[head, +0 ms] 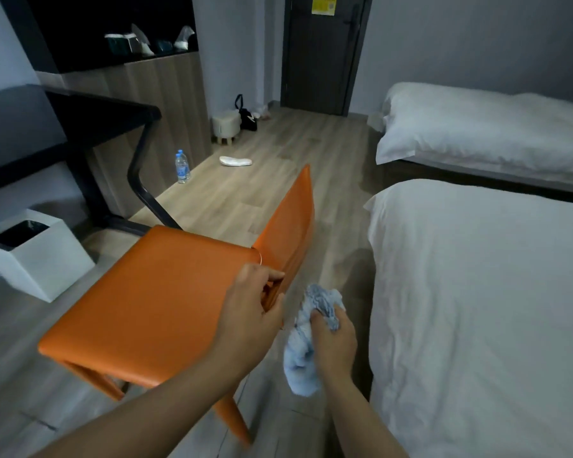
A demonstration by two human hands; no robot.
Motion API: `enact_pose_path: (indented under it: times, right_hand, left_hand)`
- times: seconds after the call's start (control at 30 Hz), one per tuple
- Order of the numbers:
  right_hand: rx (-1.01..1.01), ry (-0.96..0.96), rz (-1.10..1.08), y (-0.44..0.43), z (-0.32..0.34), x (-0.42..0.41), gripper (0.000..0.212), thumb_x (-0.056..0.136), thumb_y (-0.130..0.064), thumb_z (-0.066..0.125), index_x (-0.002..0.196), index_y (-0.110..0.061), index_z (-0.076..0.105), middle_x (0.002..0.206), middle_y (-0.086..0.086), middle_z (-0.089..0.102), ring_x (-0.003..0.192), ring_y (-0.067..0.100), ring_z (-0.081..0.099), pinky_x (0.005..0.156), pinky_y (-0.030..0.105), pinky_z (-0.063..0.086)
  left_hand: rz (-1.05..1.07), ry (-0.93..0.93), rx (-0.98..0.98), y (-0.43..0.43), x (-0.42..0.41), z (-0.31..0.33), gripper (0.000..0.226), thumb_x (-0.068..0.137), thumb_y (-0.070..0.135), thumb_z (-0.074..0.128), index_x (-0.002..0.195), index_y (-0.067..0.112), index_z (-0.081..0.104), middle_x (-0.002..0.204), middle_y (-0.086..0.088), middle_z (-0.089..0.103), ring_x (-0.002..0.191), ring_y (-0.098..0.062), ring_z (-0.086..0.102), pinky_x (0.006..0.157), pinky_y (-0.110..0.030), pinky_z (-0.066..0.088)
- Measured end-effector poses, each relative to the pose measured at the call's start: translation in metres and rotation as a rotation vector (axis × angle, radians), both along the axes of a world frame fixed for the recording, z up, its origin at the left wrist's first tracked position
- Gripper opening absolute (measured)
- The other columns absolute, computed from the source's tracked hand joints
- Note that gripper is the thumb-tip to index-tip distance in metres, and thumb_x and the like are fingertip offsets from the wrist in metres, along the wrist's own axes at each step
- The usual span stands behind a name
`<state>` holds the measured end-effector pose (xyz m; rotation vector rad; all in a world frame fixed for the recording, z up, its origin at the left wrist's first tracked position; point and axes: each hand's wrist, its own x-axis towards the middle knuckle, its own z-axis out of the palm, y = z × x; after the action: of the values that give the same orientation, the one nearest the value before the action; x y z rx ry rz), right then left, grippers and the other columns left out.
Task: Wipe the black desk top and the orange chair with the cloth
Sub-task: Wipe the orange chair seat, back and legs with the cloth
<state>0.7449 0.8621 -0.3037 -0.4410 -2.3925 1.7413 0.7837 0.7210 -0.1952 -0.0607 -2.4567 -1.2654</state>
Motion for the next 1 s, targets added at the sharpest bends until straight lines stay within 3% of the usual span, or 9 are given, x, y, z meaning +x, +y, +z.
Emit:
enact_pose_path:
  times: [0.07, 0.2, 0.3, 0.4, 0.47, 0.53, 0.63, 0.8, 1.0]
  right_hand:
    - [0.006, -0.029, 0.018, 0.010, 0.052, 0.009, 0.020, 0.092, -0.030, 0.059, 0.110, -0.022, 0.064, 0.100, -0.007, 0.068, 0.094, 0.009, 0.064, 0.089, 0.033, 0.052]
    - [0.004, -0.099, 0.048, 0.026, 0.163, 0.038, 0.049, 0.083, -0.052, 0.058, 0.123, -0.023, 0.057, 0.116, -0.003, 0.063, 0.108, 0.015, 0.060, 0.096, 0.038, 0.049]
    - [0.008, -0.009, 0.050, 0.032, 0.256, 0.061, 0.010, 0.090, -0.025, 0.059, 0.092, -0.016, 0.064, 0.078, 0.001, 0.067, 0.071, 0.003, 0.064, 0.065, 0.017, 0.050]
    - [0.059, 0.085, 0.061, 0.039, 0.327, 0.075, 0.014, 0.090, -0.013, 0.057, 0.079, -0.019, 0.063, 0.066, -0.003, 0.064, 0.057, 0.000, 0.060, 0.052, 0.014, 0.044]
    - [0.104, 0.138, 0.059, 0.044, 0.348, 0.079, 0.008, 0.090, -0.021, 0.058, 0.092, -0.023, 0.066, 0.082, -0.007, 0.067, 0.073, -0.002, 0.063, 0.063, 0.016, 0.049]
    - [0.150, 0.155, 0.050, 0.047, 0.362, 0.077, 0.022, 0.089, -0.029, 0.059, 0.110, -0.027, 0.065, 0.104, -0.011, 0.066, 0.093, 0.001, 0.061, 0.080, 0.018, 0.050]
    - [0.162, 0.207, 0.041, 0.048, 0.383, 0.066, 0.028, 0.089, -0.032, 0.059, 0.117, -0.030, 0.062, 0.113, -0.012, 0.063, 0.103, 0.005, 0.059, 0.091, 0.023, 0.049]
    - [0.192, 0.288, 0.031, 0.045, 0.411, 0.046, 0.026, 0.092, -0.031, 0.060, 0.115, -0.041, 0.054, 0.114, -0.014, 0.059, 0.104, 0.006, 0.059, 0.093, 0.024, 0.048]
    - [0.245, 0.311, 0.048, 0.048, 0.421, 0.013, 0.029, 0.093, -0.027, 0.062, 0.119, -0.037, 0.055, 0.113, -0.022, 0.052, 0.103, -0.001, 0.055, 0.083, 0.003, 0.041]
  left_hand:
    - [-0.011, -0.177, 0.036, -0.005, 0.007, 0.028, 0.029, 0.084, 0.015, 0.066, 0.110, 0.027, 0.059, 0.106, 0.010, 0.055, 0.092, -0.002, 0.054, 0.072, -0.015, 0.044]
    - [0.041, -0.350, 0.065, -0.016, 0.022, 0.107, 0.035, 0.085, 0.024, 0.067, 0.119, 0.023, 0.058, 0.112, 0.006, 0.058, 0.097, -0.006, 0.056, 0.082, -0.025, 0.048]
    - [0.063, -0.386, 0.108, -0.016, 0.036, 0.173, 0.031, 0.088, 0.023, 0.065, 0.118, 0.021, 0.058, 0.108, 0.006, 0.059, 0.095, -0.006, 0.056, 0.077, -0.019, 0.044]
    - [0.059, -0.373, 0.102, -0.009, 0.049, 0.223, 0.028, 0.088, 0.021, 0.065, 0.116, 0.019, 0.059, 0.106, 0.006, 0.060, 0.093, -0.004, 0.056, 0.073, -0.013, 0.041]
    - [0.033, -0.371, 0.094, -0.004, 0.054, 0.245, 0.027, 0.088, 0.021, 0.064, 0.115, 0.020, 0.059, 0.107, 0.006, 0.060, 0.095, -0.004, 0.056, 0.074, -0.013, 0.042]
    - [0.016, -0.364, 0.108, -0.002, 0.054, 0.262, 0.026, 0.088, 0.021, 0.064, 0.114, 0.021, 0.059, 0.106, 0.006, 0.060, 0.097, -0.007, 0.058, 0.079, -0.020, 0.044]
    - [-0.018, -0.311, 0.102, -0.005, 0.042, 0.283, 0.023, 0.087, 0.019, 0.065, 0.111, 0.018, 0.062, 0.104, 0.004, 0.063, 0.094, -0.008, 0.059, 0.080, -0.023, 0.046]
    - [-0.098, -0.245, 0.097, -0.016, 0.011, 0.306, 0.020, 0.088, 0.019, 0.064, 0.108, 0.020, 0.062, 0.100, 0.007, 0.062, 0.091, -0.009, 0.059, 0.082, -0.027, 0.050]
    - [-0.173, -0.266, 0.086, -0.017, -0.038, 0.315, 0.029, 0.089, 0.023, 0.062, 0.118, 0.024, 0.057, 0.113, 0.007, 0.058, 0.099, -0.009, 0.056, 0.084, -0.025, 0.047]
